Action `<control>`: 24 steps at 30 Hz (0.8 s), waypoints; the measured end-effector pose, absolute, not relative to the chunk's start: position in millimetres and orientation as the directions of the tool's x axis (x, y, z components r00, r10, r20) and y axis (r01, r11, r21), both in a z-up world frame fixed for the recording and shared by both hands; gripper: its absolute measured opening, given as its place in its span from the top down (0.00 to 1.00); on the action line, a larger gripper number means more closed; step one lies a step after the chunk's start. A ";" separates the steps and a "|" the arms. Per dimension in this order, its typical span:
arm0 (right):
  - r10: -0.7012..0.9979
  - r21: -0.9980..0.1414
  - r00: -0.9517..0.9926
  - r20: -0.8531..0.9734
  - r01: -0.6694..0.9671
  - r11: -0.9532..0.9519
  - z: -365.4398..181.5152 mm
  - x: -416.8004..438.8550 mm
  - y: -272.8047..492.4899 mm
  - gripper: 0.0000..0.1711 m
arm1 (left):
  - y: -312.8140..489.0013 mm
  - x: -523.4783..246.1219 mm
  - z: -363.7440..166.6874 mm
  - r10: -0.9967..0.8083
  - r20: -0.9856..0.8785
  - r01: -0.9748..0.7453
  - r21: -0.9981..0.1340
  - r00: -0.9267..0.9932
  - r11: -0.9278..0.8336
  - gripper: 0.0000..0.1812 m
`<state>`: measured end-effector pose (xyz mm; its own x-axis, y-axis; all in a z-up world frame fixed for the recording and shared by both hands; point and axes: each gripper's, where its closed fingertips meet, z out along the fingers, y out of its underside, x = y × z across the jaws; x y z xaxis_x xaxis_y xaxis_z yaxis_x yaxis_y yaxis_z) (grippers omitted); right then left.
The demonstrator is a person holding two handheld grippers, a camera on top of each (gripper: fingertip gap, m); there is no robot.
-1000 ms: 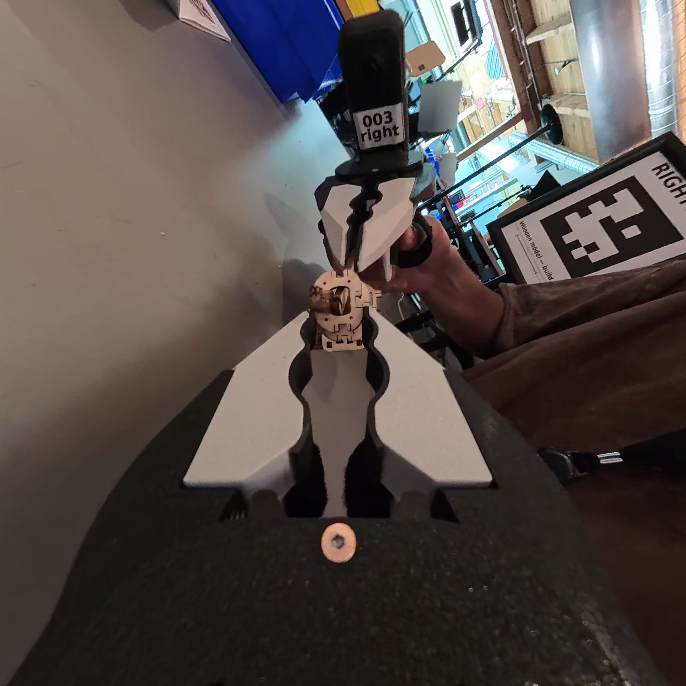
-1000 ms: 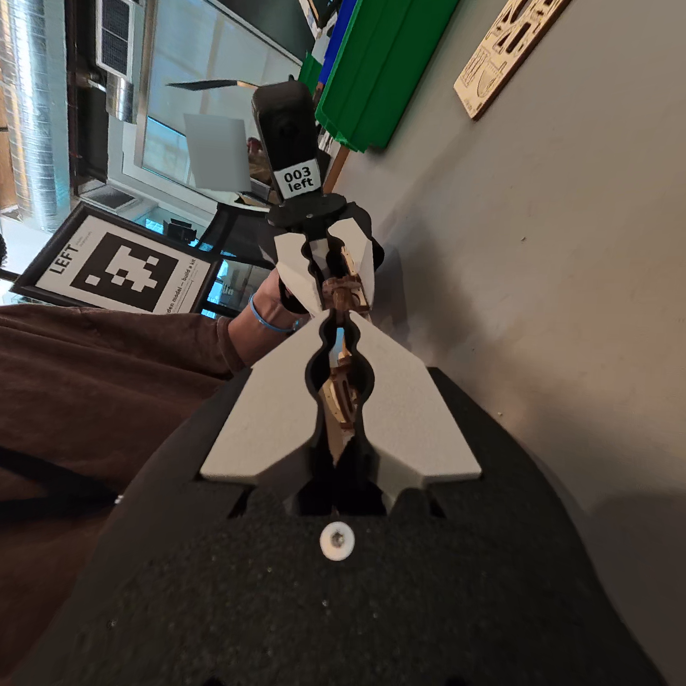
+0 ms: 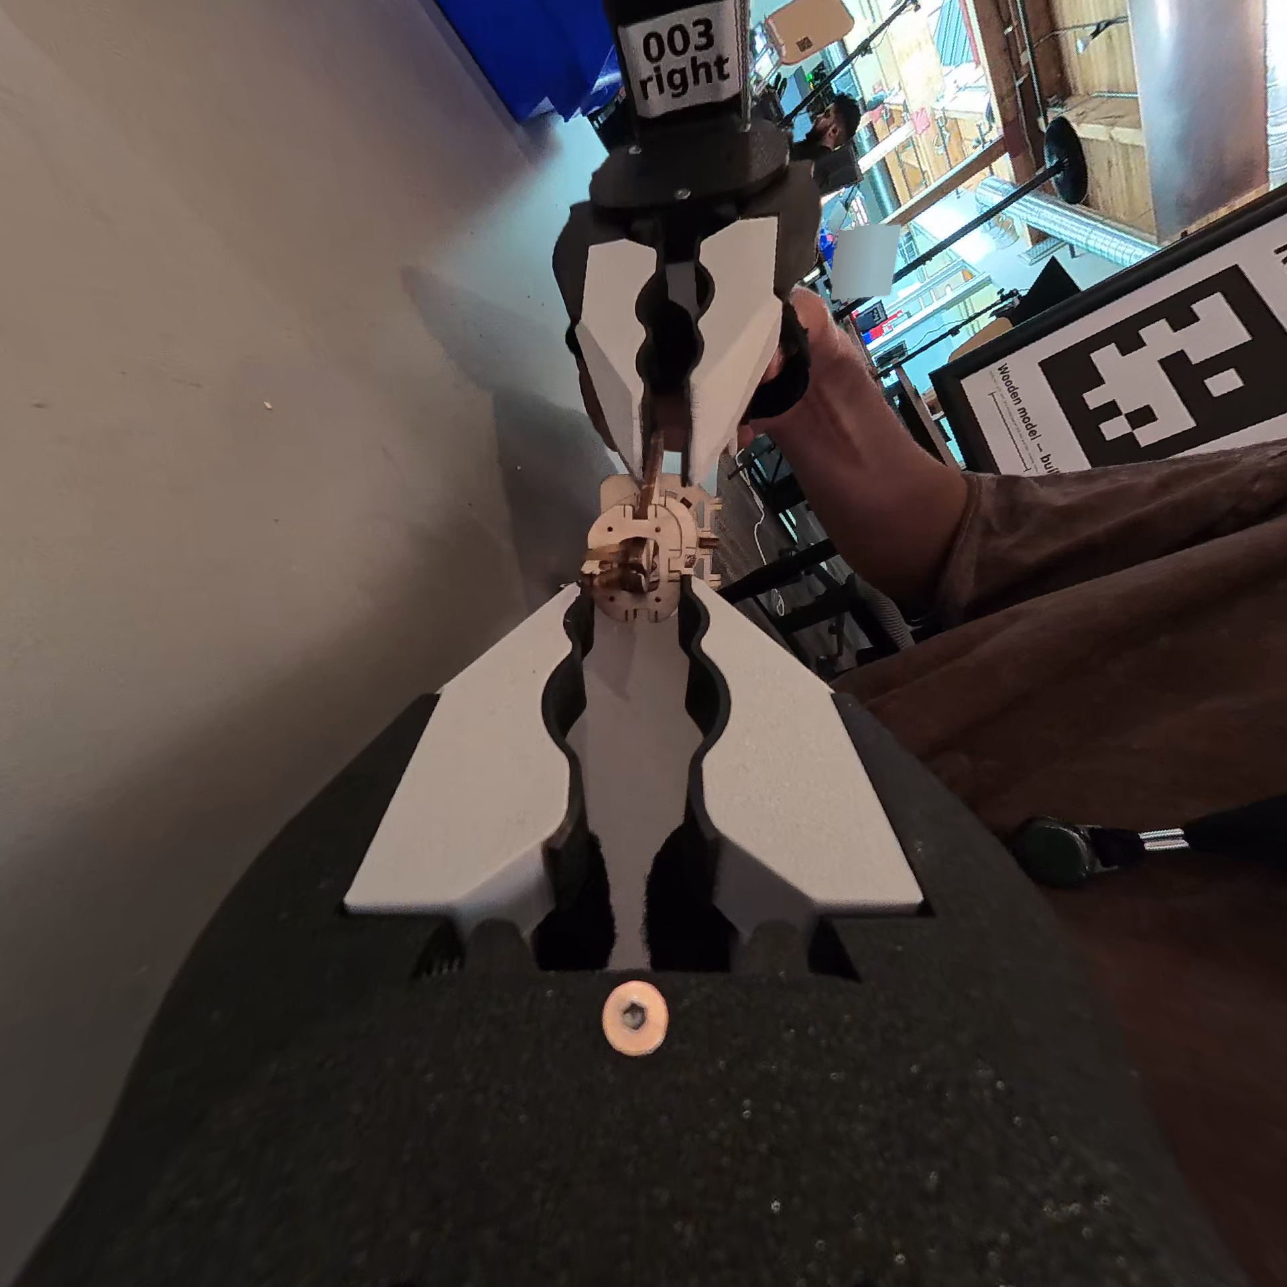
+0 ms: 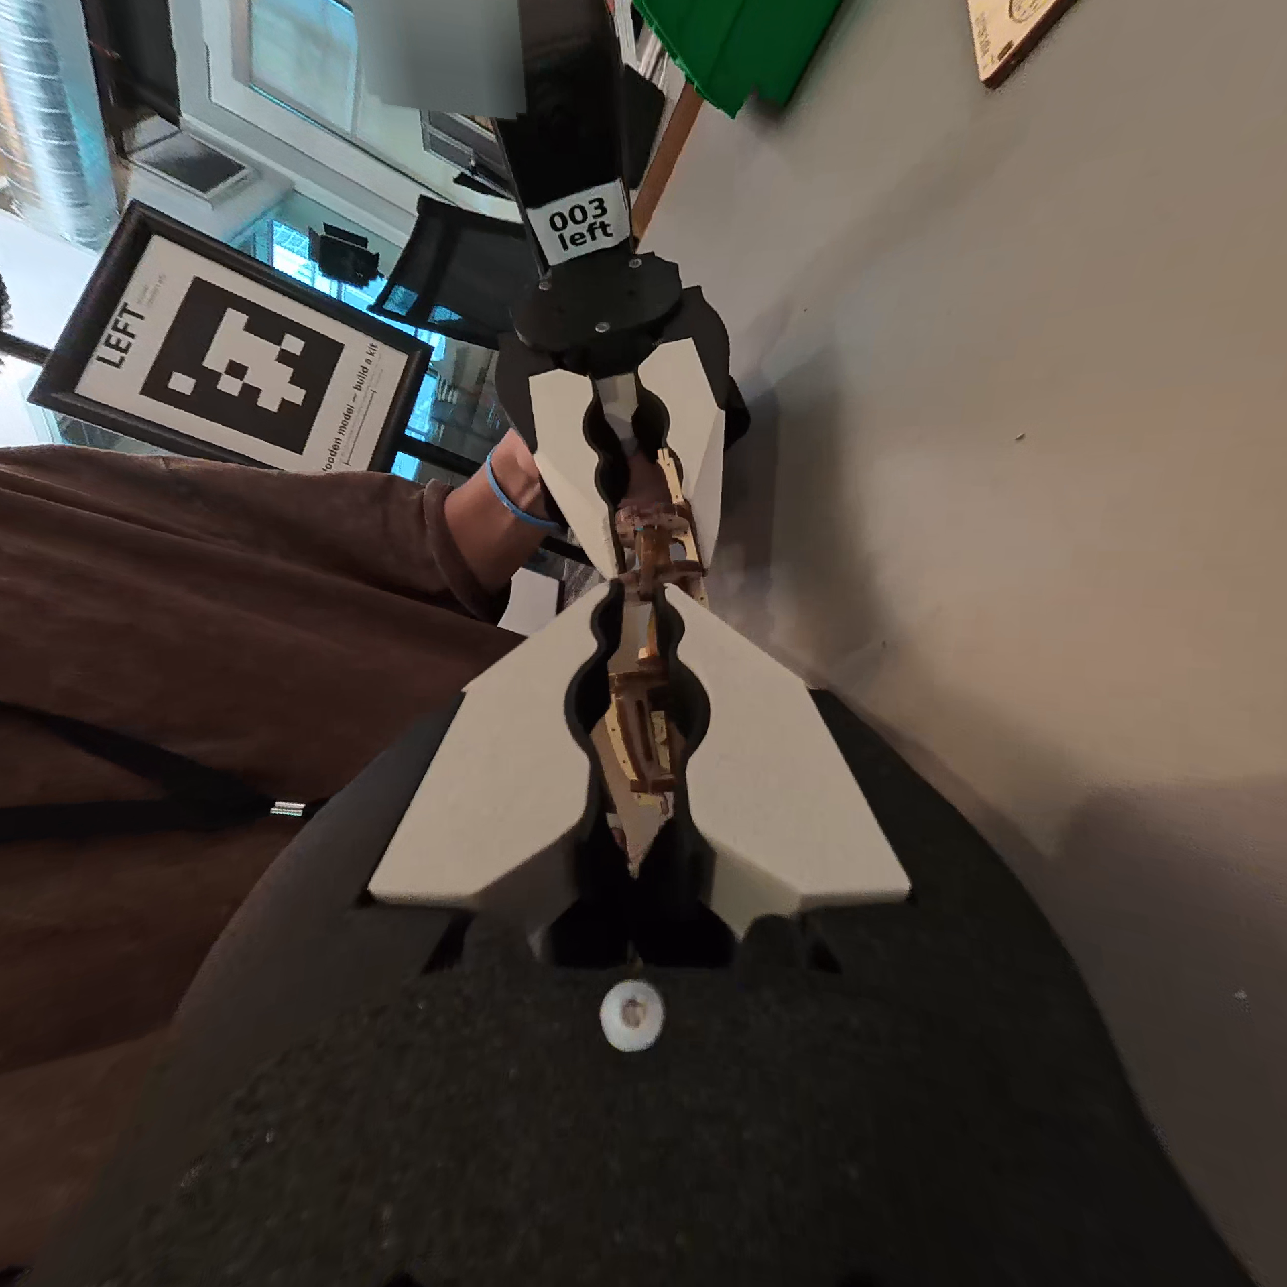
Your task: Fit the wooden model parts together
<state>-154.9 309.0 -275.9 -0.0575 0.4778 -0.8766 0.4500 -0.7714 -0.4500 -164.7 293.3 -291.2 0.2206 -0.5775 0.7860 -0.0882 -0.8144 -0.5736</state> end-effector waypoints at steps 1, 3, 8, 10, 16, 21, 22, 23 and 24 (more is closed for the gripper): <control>0.475 -0.450 -0.057 -0.878 0.439 -0.778 -275.7 -154.9 310.2 0.96 | 293.3 -164.7 -291.1 -0.576 0.787 -0.088 -0.572 0.220 -0.815 0.89; 0.465 -0.440 -0.049 -0.884 0.427 -0.790 -276.6 -155.2 312.0 0.98 | 292.8 -164.2 -291.5 -0.576 0.788 -0.093 -0.571 0.218 -0.816 0.88; 0.477 -0.447 -0.040 -0.878 0.430 -0.784 -276.8 -156.6 313.6 0.99 | 294.1 -165.2 -291.0 -0.569 0.794 -0.084 -0.565 0.217 -0.821 0.89; 0.546 -0.516 -0.064 -0.835 0.434 -0.738 -273.9 -156.9 313.3 0.99 | 293.1 -164.8 -288.3 -0.569 0.799 -0.079 -0.565 0.197 -0.821 0.89; 0.585 -0.552 -0.094 -0.806 0.480 -0.682 -274.3 -155.5 314.5 0.98 | 292.7 -162.0 -289.6 -0.567 0.799 -0.088 -0.561 0.199 -0.823 0.89; 0.432 -0.424 -0.085 -0.898 0.428 -0.798 -272.6 -156.7 318.2 0.99 | 298.2 -165.0 -285.4 -0.550 0.813 -0.040 -0.553 0.191 -0.832 0.88; 0.424 -0.420 -0.088 -0.901 0.414 -0.807 -273.2 -155.9 318.5 0.99 | 298.0 -165.0 -286.4 -0.546 0.815 -0.043 -0.549 0.193 -0.834 0.88; 0.419 -0.419 -0.091 -0.904 0.396 -0.817 -273.7 -155.0 319.4 0.99 | 299.4 -165.7 -286.4 -0.542 0.817 -0.035 -0.547 0.197 -0.836 0.89; 0.408 -0.412 -0.094 -0.908 0.378 -0.829 -273.7 -153.9 320.6 0.99 | 300.1 -166.4 -285.8 -0.537 0.821 -0.029 -0.543 0.192 -0.840 0.89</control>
<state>-153.9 320.6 -273.7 -0.0944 0.4079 -0.9081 0.3777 -0.8293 -0.4118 -166.4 300.1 -285.8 0.1922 -0.5372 0.8213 -0.0286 -0.8396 -0.5425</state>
